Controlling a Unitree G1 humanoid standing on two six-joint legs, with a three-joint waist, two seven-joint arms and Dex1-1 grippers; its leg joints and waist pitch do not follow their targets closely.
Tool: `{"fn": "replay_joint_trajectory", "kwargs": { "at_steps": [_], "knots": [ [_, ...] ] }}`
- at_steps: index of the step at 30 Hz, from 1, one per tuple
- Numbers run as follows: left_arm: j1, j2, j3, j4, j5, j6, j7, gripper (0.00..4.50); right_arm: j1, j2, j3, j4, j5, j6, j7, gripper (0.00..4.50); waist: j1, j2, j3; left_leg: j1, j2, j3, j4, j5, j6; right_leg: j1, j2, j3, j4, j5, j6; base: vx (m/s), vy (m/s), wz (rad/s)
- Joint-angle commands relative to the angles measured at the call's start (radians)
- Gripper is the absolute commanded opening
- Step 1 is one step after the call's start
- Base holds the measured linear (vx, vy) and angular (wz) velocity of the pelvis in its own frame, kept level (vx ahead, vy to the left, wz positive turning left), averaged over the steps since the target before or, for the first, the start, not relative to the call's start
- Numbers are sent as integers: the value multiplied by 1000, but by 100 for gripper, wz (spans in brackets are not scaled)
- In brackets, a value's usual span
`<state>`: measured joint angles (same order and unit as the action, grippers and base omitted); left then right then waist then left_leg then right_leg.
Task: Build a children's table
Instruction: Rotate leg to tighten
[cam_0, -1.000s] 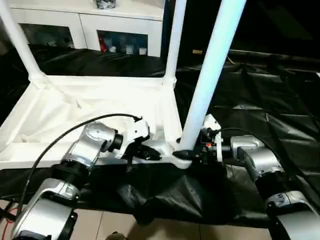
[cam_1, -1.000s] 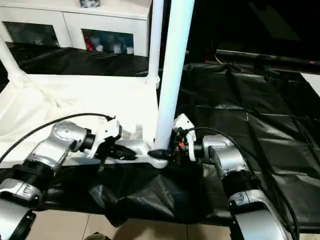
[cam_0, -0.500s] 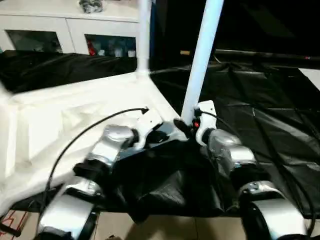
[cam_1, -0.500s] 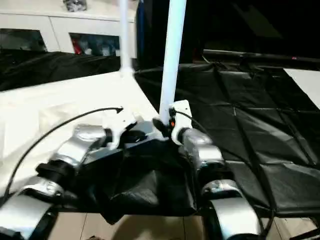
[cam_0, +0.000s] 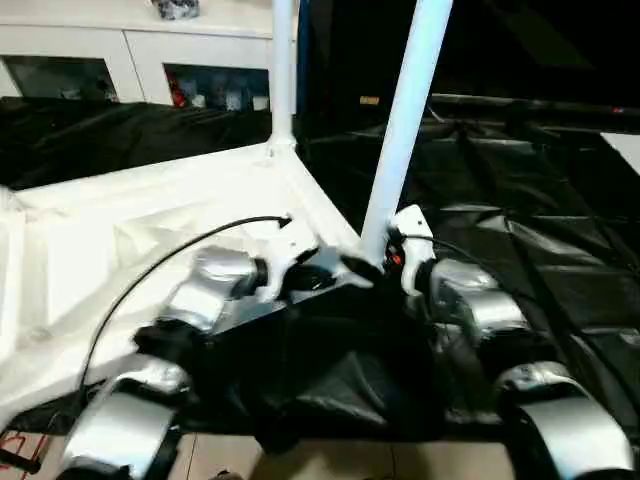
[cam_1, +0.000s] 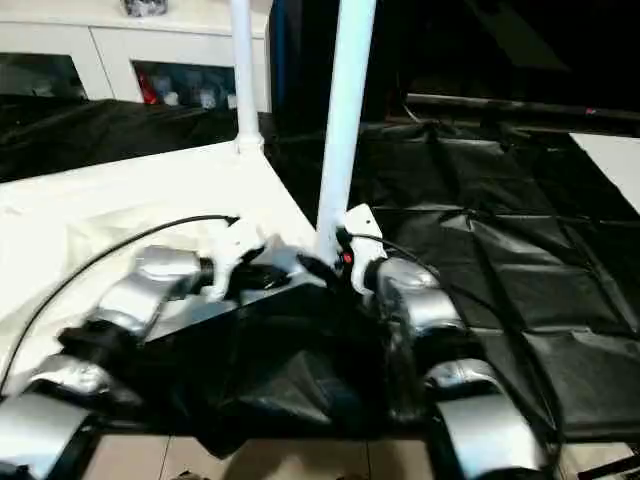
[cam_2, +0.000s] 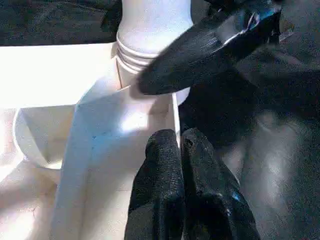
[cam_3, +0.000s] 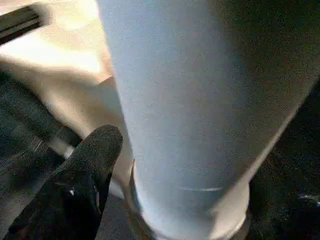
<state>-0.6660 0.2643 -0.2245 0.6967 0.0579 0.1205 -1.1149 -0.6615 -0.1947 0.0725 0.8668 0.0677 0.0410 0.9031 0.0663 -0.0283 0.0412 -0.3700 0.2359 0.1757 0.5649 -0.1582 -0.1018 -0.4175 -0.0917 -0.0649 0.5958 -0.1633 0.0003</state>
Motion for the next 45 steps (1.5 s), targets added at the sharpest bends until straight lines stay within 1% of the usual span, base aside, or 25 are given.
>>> {"fn": "replay_joint_trajectory", "kwargs": {
  "at_steps": [1, 2, 4, 5, 7, 8, 9, 11, 13, 18, 22, 25, 28, 29, 30, 31, 32, 33, 35, 36, 39, 40, 41, 43, 45],
  "knots": [
    [3, -6, -62, -58, -35, -38, -147, 0, 19, -8, 51, -37, 14, 14, 138, 374, 11, 3, -68, 7, -7, 18, -51, -186, 74, 64, -28, 27, -44, -35, -270, 0, 0, 0],
    [3, -6, -62, -58, -35, -38, -147, 0, 19, -8, 51, -37, 14, 14, 138, 374, 15, 4, -67, 8, -6, 20, -50, -179, 82, 62, -27, 27, -41, -18, -279, 0, 0, 0],
    [5, 10, -70, -58, -36, -45, -184, 0, 24, -26, 58, -58, 31, 36, 199, 374, 23, 5, -64, 12, -4, 21, -53, -205, 76, 59, -29, 27, -45, -59, -280, 0, 0, 0],
    [5, 20, -75, -58, -36, -46, -204, 0, 25, -35, 59, -66, 39, 51, 227, 374, 27, 7, -62, 17, -2, 22, -55, -236, 64, 56, -30, 28, -49, -103, -276, 0, 0, 0],
    [3, 43, -84, -56, -35, -44, -242, 0, 31, -53, 64, -90, 63, 86, 295, 374, 29, 5, -60, 16, -2, 21, -58, -265, 47, 57, -32, 28, -53, -154, -262, 0, 0, 0],
    [2, 47, -84, -57, -37, -43, -249, 0, 34, -58, 67, -98, 68, 95, 317, 347, 30, 6, -59, 18, -2, 20, -60, -279, 38, 55, -32, 29, -55, -180, -253, 0, 0, 0],
    [2, 55, -86, -61, -41, -36, -266, 0, 39, -64, 75, -110, 71, 111, 347, 347, 31, 6, -59, 19, -1, 20, -60, -287, 33, 54, -32, 29, -57, -193, -249, 0, 0, 0],
    [2, 57, -87, -63, -42, -33, -271, 0, 40, -66, 77, -113, 72, 115, 354, 340, 32, 5, -58, 19, -1, 20, -61, -287, 26, 52, -34, 30, -59, -208, -245, 0, 0, 0],
    [4, 63, -86, -68, -44, -36, -280, 0, 50, -73, 88, -130, 69, 131, 386, 309, 38, 4, -59, 19, 0, 20, -60, -278, 22, 53, -35, 31, -58, -206, -241, 0, 0, 0],
    [3, 62, -81, -64, -40, -40, -269, 0, 61, -68, 94, -140, 68, 146, 384, 276, 44, 2, -61, 17, -2, 20, -59, -252, 19, 53, -35, 30, -55, -195, -233, 0, 0, 0],
    [3, 53, -77, -56, -36, -44, -237, 0, 71, -62, 92, -150, 69, 156, 368, 270, 46, 2, -61, 16, -3, 20, -59, -251, 18, 53, -35, 30, -55, -198, -227, 0, 0, 0],
    [-7, 20, -56, -36, -24, -44, -143, 0, 80, -39, 76, -138, 59, 157, 284, 267, 46, 0, -60, 17, -3, 19, -60, -261, 10, 52, -36, 31, -57, -219, -221, 0, 0, 0],
    [-21, -12, -40, -14, -8, -39, -54, 0, 81, -8, 54, -113, 45, 158, 180, 266, 43, -1, -58, 18, -5, 17, -62, -286, 0, 50, -39, 31, -66, -290, -195, 0, 0, 0],
    [-32, -45, -31, 7, 6, -32, 29, 0, 66, 28, 25, -54, 25, 153, 24, 266, 39, -1, -57, 16, -6, 16, -63, -288, -6, 48, -40, 32, -69, -308, -186, 0, 0, 0],
    [-32, -45, -31, 7, 6, -32, 29, 0, 66, 28, 25, -54, 25, 153, 24, 266, 35, -1, -54, 18, -8, 14, -66, -309, -17, 46, -39, 30, -75, -356, -171, 0, 0, 0],
    [-35, -57, -28, 14, 11, -30, 57, 0, 60, 42, 13, -31, 19, 154, -33, 266, 34, 1, -54, 20, -8, 12, -66, -324, -21, 46, -40, 29, -77, -380, -163, 0, 0, 0],
    [-45, -91, -21, 31, 20, -21, 132, 0, 46, 76, -19, 12, 21, 148, -157, 266, 29, 3, -54, 21, -9, 11, -66, -340, -26, 42, -41, 29, -81, -407, -154, 0, 0, 0],
    [-46, -95, -20, 33, 21, -19, 141, 0, 44, 81, -24, 17, 23, 148, -171, 266, 22, 1, -52, 22, -10, 10, -67, -354, -32, 40, -40, 28, -84, -430, -148, 0, 0, 0],
    [-56, -127, -16, 52, 29, -13, 216, 0, 29, 115, -55, 53, 31, 153, -288, 265, 16, 1, -52, 22, -11, 9, -67, -364, -29, 38, -39, 28, -88, -452, -135, 0, 0, 0],
    [-60, -141, -16, 59, 31, -10, 241, 0, 23, 132, -62, 69, 26, 144, -344, 265, 14, 4, -52, 24, -12, 8, -67, -375, -28, 36, -38, 27, -91, -462, -131, 0, 0, 0],
    [-63, -168, -21, 70, 39, -14, 264, 0, 3, 168, -63, 109, 1, 127, -449, 265, 11, 5, -54, 19, -14, 6, -69, -382, -24, 39, -38, 24, -93, -459, -125, 0, 0, 0],
    [-61, -173, -22, 70, 40, -18, 261, 0, 1, 173, -45, 112, -21, 98, -454, 265, 11, 9, -54, 20, -13, 6, -69, -384, -23, 39, -38, 25, -93, -454, -125, 0, 0, 0],
    [-58, -178, -23, 70, 40, -24, 257, 0, -3, 180, -29, 116, -40, 52, -452, 265, 10, 6, -54, 19, -13, 7, -69, -390, -20, 37, -37, 25, -94, -443, -125, 0, 0, 0],
    [-55, -176, -23, 66, 40, -29, 252, 0, -9, 181, -37, 119, -32, 35, -438, 319, 9, 6, -54, 20, -13, 7, -68, -394, -15, 37, -36, 25, -94, -435, -130, 0, 0, 0],
    [-51, -170, -22, 62, 38, -34, 244, 0, -13, 178, -49, 116, -17, 36, -407, 343, 7, 7, -54, 17, -13, 7, -69, -388, -10, 38, -34, 26, -91, -413, -141, 0, 0, 0]
  ]
}}
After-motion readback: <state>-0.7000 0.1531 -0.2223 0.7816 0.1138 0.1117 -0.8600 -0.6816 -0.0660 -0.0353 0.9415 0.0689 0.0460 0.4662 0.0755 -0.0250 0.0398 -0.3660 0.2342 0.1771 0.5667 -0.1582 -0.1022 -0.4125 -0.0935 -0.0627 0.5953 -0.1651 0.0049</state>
